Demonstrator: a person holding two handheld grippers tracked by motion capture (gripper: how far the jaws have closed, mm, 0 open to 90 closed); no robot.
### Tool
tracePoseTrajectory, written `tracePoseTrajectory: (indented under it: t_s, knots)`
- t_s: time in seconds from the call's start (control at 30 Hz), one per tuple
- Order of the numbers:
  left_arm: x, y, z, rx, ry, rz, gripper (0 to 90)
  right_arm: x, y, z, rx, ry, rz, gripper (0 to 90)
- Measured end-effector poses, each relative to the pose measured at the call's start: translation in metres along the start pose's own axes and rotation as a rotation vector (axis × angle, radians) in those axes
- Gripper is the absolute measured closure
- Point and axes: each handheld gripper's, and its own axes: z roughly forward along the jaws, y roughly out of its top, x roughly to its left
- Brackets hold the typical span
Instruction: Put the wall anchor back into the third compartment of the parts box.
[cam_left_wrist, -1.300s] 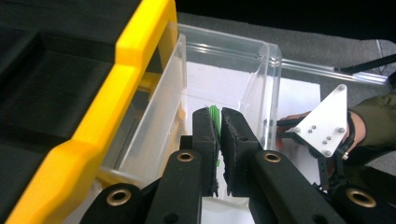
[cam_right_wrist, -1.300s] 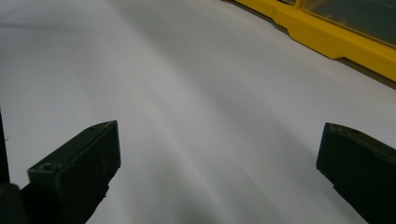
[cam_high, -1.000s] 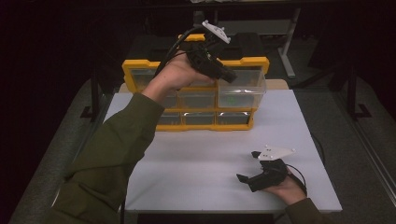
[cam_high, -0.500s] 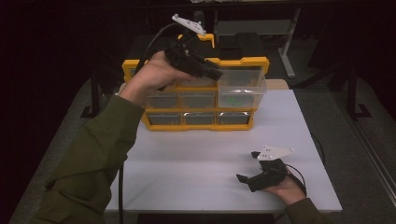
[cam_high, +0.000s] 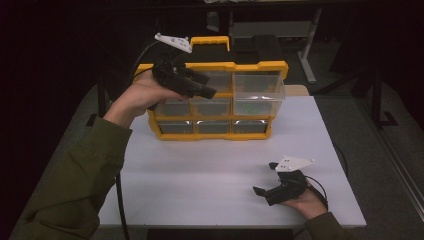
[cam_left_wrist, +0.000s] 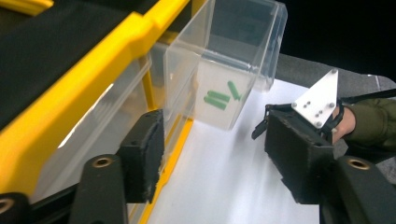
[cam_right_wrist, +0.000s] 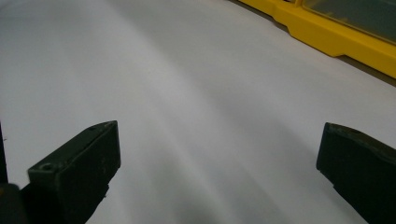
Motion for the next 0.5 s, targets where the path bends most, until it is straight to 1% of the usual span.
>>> tracePoseTrajectory:
  t_s: [0.1, 0.17, 0.2, 0.27, 0.37, 0.4, 0.43, 0.47, 0.5]
  knots:
    - [-0.003, -0.011, -0.003, -0.004, 0.007, -0.009, 28.9, 0.000, 0.000, 0.000, 0.000, 0.000, 0.000, 0.0]
    - [-0.004, -0.018, -0.005, -0.004, 0.013, -0.010, 26.8, 0.000, 0.000, 0.000, 0.000, -0.001, 0.000, 0.0]
    - [-0.005, -0.022, -0.005, -0.008, 0.018, -0.017, 25.3, 0.000, 0.000, 0.000, 0.000, 0.000, 0.000, 0.0]
    - [-0.007, -0.030, -0.007, -0.005, 0.037, -0.009, 23.2, 0.000, 0.000, 0.000, 0.001, -0.001, -0.001, 0.0]
    - [-0.010, -0.041, -0.007, -0.007, 0.067, -0.015, 18.1, 0.001, 0.000, 0.000, 0.002, -0.002, 0.001, 0.0]
    - [-0.012, -0.045, -0.007, -0.007, 0.073, -0.013, 17.0, 0.001, 0.000, 0.000, 0.002, -0.001, 0.002, 0.0]
    - [-0.012, -0.045, -0.007, -0.007, 0.073, -0.013, 16.0, 0.001, 0.000, 0.000, 0.002, -0.001, 0.002, 0.0]
    - [-0.015, -0.054, -0.007, -0.002, 0.081, -0.010, 15.1, 0.001, 0.000, 0.000, 0.002, -0.001, 0.001, 0.0]
    - [-0.016, -0.057, -0.007, -0.003, 0.083, -0.009, 15.1, 0.001, 0.000, 0.001, 0.002, -0.001, -0.001, 0.0]
